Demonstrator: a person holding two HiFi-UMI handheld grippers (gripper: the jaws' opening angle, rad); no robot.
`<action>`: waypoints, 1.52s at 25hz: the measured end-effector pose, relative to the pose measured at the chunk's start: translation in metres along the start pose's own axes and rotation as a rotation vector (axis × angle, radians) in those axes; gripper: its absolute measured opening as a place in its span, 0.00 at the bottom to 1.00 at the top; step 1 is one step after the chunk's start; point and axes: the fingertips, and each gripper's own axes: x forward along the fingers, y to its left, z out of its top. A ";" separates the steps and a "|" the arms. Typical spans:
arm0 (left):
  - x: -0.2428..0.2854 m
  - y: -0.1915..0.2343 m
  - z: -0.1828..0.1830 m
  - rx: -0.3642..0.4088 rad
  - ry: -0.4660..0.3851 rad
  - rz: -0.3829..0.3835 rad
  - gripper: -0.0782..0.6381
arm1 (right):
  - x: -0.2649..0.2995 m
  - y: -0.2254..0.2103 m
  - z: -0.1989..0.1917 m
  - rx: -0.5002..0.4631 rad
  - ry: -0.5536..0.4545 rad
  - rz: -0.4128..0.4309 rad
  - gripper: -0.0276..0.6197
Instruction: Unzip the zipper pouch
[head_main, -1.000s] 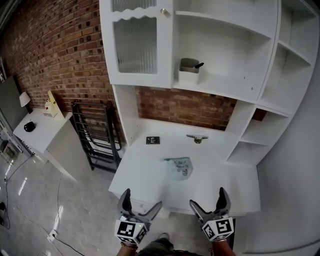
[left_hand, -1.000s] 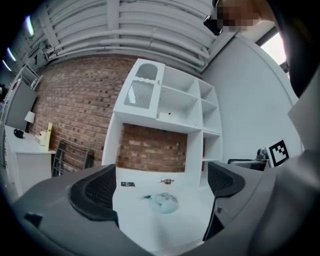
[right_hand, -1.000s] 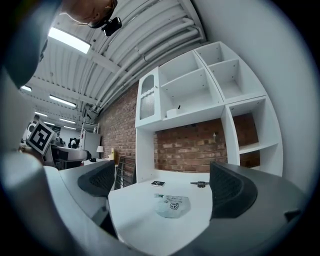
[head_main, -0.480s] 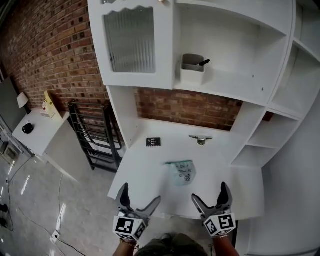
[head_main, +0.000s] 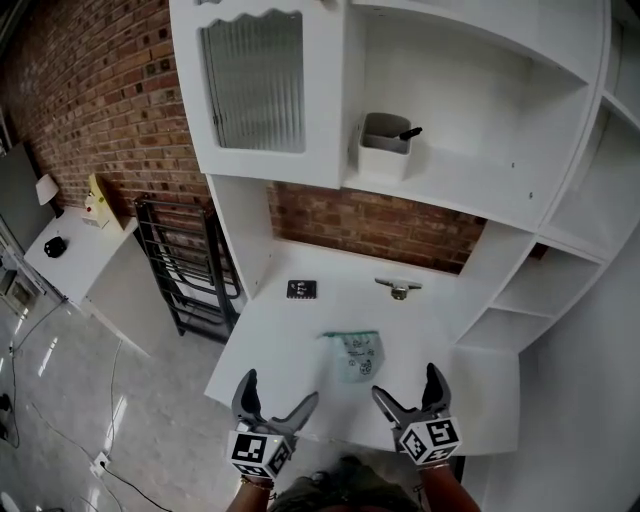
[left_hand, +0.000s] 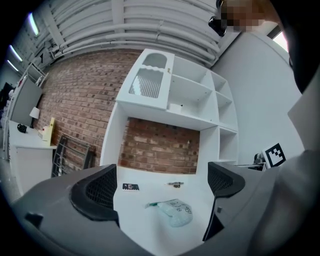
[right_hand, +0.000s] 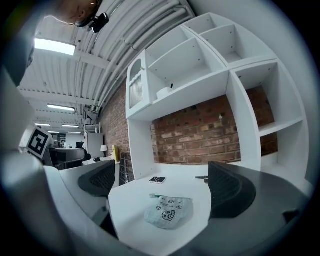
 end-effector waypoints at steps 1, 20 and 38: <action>0.004 0.000 -0.003 0.001 0.006 0.007 0.90 | 0.007 -0.004 -0.007 0.016 0.031 0.020 0.92; 0.047 -0.004 -0.034 -0.006 0.045 0.041 0.90 | 0.146 -0.057 -0.143 0.064 0.535 0.197 0.92; 0.037 0.026 -0.040 0.010 0.084 0.107 0.90 | 0.189 -0.072 -0.222 0.013 0.850 0.074 0.90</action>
